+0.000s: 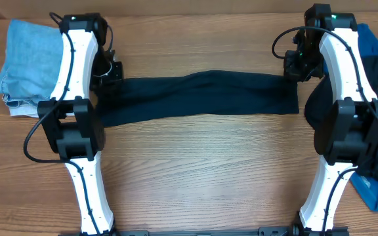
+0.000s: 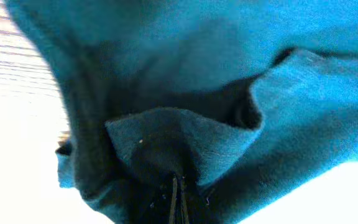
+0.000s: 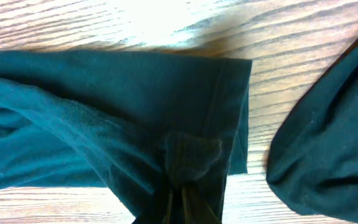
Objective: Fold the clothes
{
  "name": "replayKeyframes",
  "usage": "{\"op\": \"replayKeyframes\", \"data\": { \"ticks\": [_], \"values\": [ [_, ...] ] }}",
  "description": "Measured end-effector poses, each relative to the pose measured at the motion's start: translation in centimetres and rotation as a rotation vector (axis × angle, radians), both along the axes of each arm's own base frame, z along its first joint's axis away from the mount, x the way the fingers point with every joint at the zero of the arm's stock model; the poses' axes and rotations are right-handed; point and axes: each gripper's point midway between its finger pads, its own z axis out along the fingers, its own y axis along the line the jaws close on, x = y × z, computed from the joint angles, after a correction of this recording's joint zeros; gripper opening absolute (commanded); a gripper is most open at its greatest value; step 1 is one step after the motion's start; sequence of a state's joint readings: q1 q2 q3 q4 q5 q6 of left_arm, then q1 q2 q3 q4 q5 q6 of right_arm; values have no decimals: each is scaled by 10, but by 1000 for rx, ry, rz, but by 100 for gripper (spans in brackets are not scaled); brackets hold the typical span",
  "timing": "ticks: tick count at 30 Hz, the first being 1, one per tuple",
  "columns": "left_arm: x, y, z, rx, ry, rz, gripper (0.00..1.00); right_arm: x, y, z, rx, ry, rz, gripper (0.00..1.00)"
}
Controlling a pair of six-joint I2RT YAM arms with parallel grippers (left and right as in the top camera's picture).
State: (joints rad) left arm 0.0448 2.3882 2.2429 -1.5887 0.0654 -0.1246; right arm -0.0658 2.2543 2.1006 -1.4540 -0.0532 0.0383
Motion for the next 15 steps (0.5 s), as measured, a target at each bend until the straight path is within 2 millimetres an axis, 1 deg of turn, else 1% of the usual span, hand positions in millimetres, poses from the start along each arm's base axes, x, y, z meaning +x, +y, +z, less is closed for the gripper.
{"op": "replayKeyframes", "data": {
  "ticks": [2, 4, 5, 7, 10, 13, 15],
  "values": [
    [-1, 9, -4, 3, 4, 19, 4, -10, 1, -9, 3, 42, -10, 4],
    [-2, 16, -6, 4, 8, 36, 4, -24, 1, -25, 5, 103, -16, 4],
    [-1, 19, -8, 5, 4, 41, 4, -28, 1, -31, 0, 116, -22, 4],
    [-2, 21, -12, 7, 4, 45, 4, -27, -4, -47, -25, 110, -33, 4],
    [-2, 21, -22, 10, 4, 44, 4, -19, -8, -60, -48, 70, -35, 4],
    [-10, 21, -37, 9, 33, 44, 4, -18, -15, -75, -94, 56, -35, 4],
    [-19, 24, -49, 30, 66, 39, 4, -23, -21, -83, -127, 66, -35, 4]
  ]
}}
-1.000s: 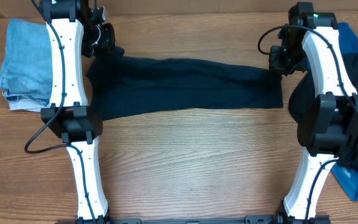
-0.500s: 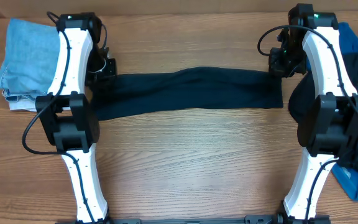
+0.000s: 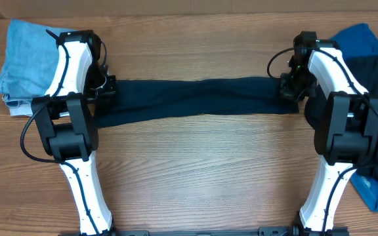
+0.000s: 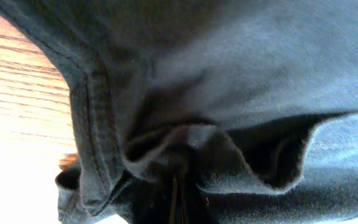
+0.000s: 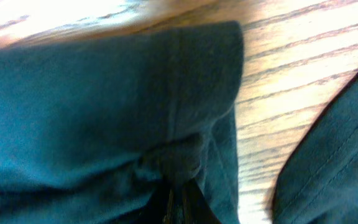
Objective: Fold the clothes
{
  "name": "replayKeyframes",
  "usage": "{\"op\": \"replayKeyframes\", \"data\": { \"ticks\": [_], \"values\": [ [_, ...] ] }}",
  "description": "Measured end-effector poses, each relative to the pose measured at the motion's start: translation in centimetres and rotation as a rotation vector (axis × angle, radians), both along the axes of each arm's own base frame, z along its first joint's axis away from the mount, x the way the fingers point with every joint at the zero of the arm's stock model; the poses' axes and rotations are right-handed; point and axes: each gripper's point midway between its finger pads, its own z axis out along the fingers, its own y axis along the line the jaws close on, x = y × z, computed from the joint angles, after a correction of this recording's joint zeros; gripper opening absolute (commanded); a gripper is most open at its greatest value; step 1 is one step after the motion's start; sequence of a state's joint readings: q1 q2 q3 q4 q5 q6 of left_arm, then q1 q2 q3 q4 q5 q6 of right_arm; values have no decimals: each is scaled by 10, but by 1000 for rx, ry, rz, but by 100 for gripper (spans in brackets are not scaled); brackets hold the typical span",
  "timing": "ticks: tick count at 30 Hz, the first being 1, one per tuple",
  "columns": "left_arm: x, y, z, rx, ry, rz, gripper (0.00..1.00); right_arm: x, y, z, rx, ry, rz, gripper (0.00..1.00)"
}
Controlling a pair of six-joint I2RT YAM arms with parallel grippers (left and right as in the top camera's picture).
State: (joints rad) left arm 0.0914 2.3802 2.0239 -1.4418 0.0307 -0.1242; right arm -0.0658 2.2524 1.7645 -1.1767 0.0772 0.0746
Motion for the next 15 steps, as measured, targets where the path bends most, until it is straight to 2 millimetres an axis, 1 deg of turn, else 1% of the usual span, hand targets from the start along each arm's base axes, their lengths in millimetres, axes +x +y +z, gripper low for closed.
{"op": "replayKeyframes", "data": {
  "ticks": [1, 2, 3, 5, 7, 8, 9, 11, 13, 15],
  "values": [
    [0, 1, -3, 7, -1, -1, 6, 1, -1, -2, -9, -5, 1, 4],
    [2, 3, -5, 13, -12, -2, 10, 1, -2, -2, -12, -8, 0, 4],
    [4, 4, -5, 16, -17, -1, 36, 3, -3, -3, -17, -13, 1, 4],
    [7, 5, -6, 22, -30, -6, 54, 4, -4, -2, -21, -18, 1, 4],
    [9, 8, -7, 25, -40, -7, 56, 4, -5, -2, -27, -20, 1, 4],
    [8, 9, -7, 27, -37, -3, 58, 4, -5, -2, -28, -19, 1, 18],
    [7, 11, -7, 26, -34, -1, 59, 4, -5, -2, -29, -18, -4, 44],
    [5, 15, -3, 27, -25, 6, 61, 1, -8, -2, -47, -7, -2, 50],
    [10, 17, 8, 30, -42, 11, 62, -2, -13, 0, -59, 4, -6, 55],
    [24, 20, 29, 37, -97, 13, 63, -6, -13, 1, -59, 19, -6, 63]
  ]
}}
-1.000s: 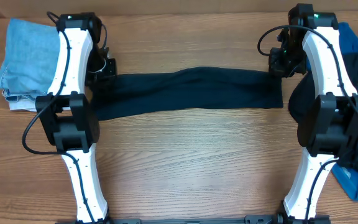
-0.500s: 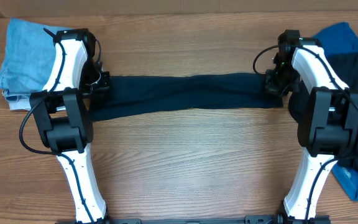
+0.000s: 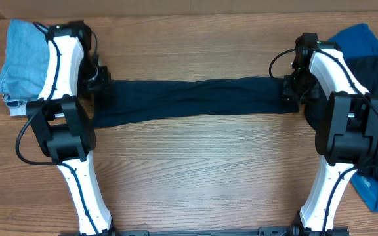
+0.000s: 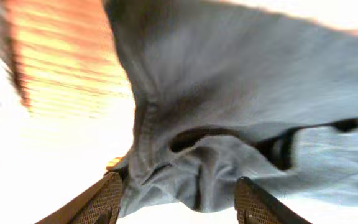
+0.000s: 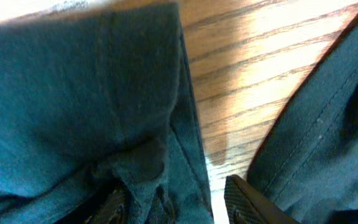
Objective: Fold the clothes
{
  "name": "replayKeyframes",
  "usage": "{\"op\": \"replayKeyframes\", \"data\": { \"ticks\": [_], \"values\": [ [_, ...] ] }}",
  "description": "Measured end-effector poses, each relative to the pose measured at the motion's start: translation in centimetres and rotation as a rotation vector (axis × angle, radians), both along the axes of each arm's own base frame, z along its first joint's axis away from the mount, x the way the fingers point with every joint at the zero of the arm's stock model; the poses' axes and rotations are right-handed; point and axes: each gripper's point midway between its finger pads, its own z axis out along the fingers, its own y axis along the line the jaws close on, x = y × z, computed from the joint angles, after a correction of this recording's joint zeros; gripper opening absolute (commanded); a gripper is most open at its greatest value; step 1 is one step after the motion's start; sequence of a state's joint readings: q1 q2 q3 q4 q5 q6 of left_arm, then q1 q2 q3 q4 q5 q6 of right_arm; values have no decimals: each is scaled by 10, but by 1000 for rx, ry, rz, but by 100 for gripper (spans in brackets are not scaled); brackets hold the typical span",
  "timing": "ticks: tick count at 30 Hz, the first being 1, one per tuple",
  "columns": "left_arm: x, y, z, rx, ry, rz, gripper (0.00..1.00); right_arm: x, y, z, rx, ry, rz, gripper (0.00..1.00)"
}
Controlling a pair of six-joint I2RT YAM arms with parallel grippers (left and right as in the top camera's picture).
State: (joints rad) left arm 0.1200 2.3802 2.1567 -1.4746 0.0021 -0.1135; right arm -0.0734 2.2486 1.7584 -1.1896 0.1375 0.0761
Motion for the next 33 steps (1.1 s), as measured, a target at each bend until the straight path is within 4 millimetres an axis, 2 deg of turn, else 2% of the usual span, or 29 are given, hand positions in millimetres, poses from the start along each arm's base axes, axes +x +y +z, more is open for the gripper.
{"op": "replayKeyframes", "data": {
  "ticks": [3, 5, 6, 7, 8, 9, 10, 12, 16, 18, 21, 23, 25, 29, 33],
  "values": [
    [24, -1, 37, -7, -113, 2, 66, 7, 0, 20, 1, -14, -1, 65],
    [31, -5, 52, -31, -158, 2, 57, 15, 1, 41, 4, -39, 0, 62],
    [31, -9, 56, -52, -163, 4, 46, 18, 3, 52, 15, -52, 0, 56],
    [32, -15, 59, -86, -170, 7, 26, 25, 9, 68, 39, -87, 4, 48],
    [32, -21, 59, -113, -171, 8, 10, 28, 14, 76, 58, -103, 7, 38],
    [32, -27, 60, -135, -171, 7, 4, 32, 24, 85, 91, -127, 21, 11],
    [32, -37, 61, -157, -171, -6, 4, 36, 37, 90, 131, -147, 35, 4],
    [33, -62, 61, -170, -170, -54, 5, 41, 73, 94, 237, -170, 82, 4],
    [38, -125, 59, -182, -199, -191, 6, 44, 143, 99, 358, -200, 199, 4],
    [30, -150, 46, -179, -170, -247, 6, 41, 166, 99, 375, -197, 247, 4],
    [9, -151, 18, -156, -69, -259, 5, 40, 169, 94, 354, -196, 258, 4],
    [-5, -145, 0, -138, -6, -254, 5, 34, 167, 80, 355, -167, 255, 4],
    [-15, -141, -12, -129, 36, -248, 6, 28, 173, 74, 399, -148, 284, 8],
    [-14, -133, -17, -111, 33, -240, 8, 39, 203, 77, 423, -228, 481, 10],
    [-14, -121, -20, -57, 40, -243, 10, 59, 250, 81, 372, -377, 721, 4]
  ]
}}
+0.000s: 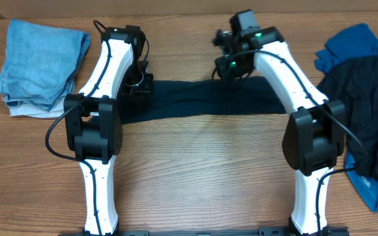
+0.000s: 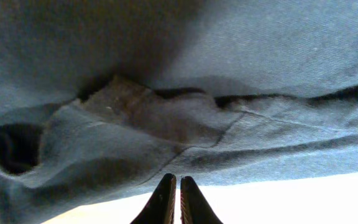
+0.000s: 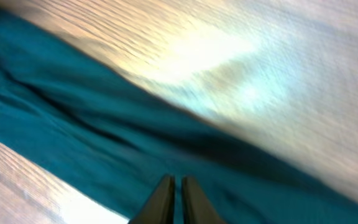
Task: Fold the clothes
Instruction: 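Move the right gripper to the strip's center and grasp it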
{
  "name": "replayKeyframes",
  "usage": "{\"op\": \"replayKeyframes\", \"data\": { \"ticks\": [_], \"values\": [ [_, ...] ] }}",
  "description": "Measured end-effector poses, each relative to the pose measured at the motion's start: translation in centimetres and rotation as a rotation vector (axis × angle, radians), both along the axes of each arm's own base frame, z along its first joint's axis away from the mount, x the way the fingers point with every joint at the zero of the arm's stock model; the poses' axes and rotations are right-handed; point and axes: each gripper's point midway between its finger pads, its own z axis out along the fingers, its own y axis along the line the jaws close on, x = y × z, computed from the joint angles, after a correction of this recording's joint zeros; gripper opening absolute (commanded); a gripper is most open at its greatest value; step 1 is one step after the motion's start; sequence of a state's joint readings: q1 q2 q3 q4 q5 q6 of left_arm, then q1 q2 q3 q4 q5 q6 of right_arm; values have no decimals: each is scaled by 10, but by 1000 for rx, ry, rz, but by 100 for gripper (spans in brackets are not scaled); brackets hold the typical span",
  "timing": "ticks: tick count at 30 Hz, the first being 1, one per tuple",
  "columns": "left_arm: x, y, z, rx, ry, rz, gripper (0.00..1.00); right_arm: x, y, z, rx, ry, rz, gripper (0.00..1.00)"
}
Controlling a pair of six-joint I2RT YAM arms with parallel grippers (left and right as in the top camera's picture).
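A long dark navy garment (image 1: 202, 98) lies as a flat strip across the middle of the wooden table (image 1: 195, 170). My left gripper (image 1: 143, 84) is over its left part, fingers shut with nothing between them; in the left wrist view the left gripper (image 2: 173, 182) points at creased folds of the dark garment (image 2: 185, 118). My right gripper (image 1: 225, 67) is at the strip's far edge near its middle. In the blurred right wrist view the right gripper (image 3: 174, 182) is shut and empty over the dark garment (image 3: 104, 143).
A folded light blue cloth (image 1: 38, 59) lies at the far left corner. A heap of black clothes (image 1: 363, 111) over a blue garment (image 1: 346, 42) fills the right side. The table's near half shows bare wood.
Both grippers were open at the garment's two ends. Now both are shut and empty. The left one stands further right, the right one far to the left near the strip's middle.
Both grippers were shut on the ends of the dark garment, holding it stretched just off the table. It then lay lower and straighter, still gripped. Then both had opened and the strip lay flat. Now both are shut, empty and closer together over it.
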State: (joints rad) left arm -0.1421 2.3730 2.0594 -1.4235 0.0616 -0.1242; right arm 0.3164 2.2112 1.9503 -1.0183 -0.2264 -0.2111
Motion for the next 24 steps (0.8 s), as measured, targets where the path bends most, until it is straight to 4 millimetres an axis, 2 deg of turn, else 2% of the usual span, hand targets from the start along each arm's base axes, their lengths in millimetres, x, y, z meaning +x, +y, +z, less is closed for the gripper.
{"op": "replayKeyframes", "data": {
  "ticks": [2, 3, 4, 5, 6, 7, 8, 12, 13, 18, 22, 24],
  "values": [
    [1, 3, 0, 16, -5, -2, 11, 0, 23, 3, 0, -60, 98, 4],
    [3, 3, -1, 20, -11, -3, 11, -2, 33, 4, -4, -81, 149, 10],
    [4, 4, -1, 23, -17, -3, 12, -5, 39, 4, -11, -91, 187, 36],
    [5, 4, -1, 25, -23, -4, 17, -12, 46, 3, -21, -92, 233, 56],
    [6, 4, -1, 26, -26, -4, 22, -15, 50, 2, -24, -89, 249, 59],
    [7, 4, -1, 27, -28, -1, 34, -17, 55, -1, -30, -92, 278, 60],
    [7, 5, -1, 30, -29, 0, 51, -21, 60, -12, -38, -76, 299, 60],
    [8, 5, -2, 29, -35, 3, 67, -25, 58, -35, -58, -29, 321, 58],
    [9, 4, -2, 29, -38, 4, 72, -26, 58, -37, -61, -25, 328, 53],
    [10, 4, -2, 28, -42, 3, 76, -28, 59, -40, -81, -61, 459, 47],
    [10, 4, -3, 29, -42, 3, 81, -30, 62, -39, -84, -109, 596, 27],
    [10, 4, -3, 28, -42, 3, 82, -32, 65, -38, -70, -118, 631, 23]
  ]
}}
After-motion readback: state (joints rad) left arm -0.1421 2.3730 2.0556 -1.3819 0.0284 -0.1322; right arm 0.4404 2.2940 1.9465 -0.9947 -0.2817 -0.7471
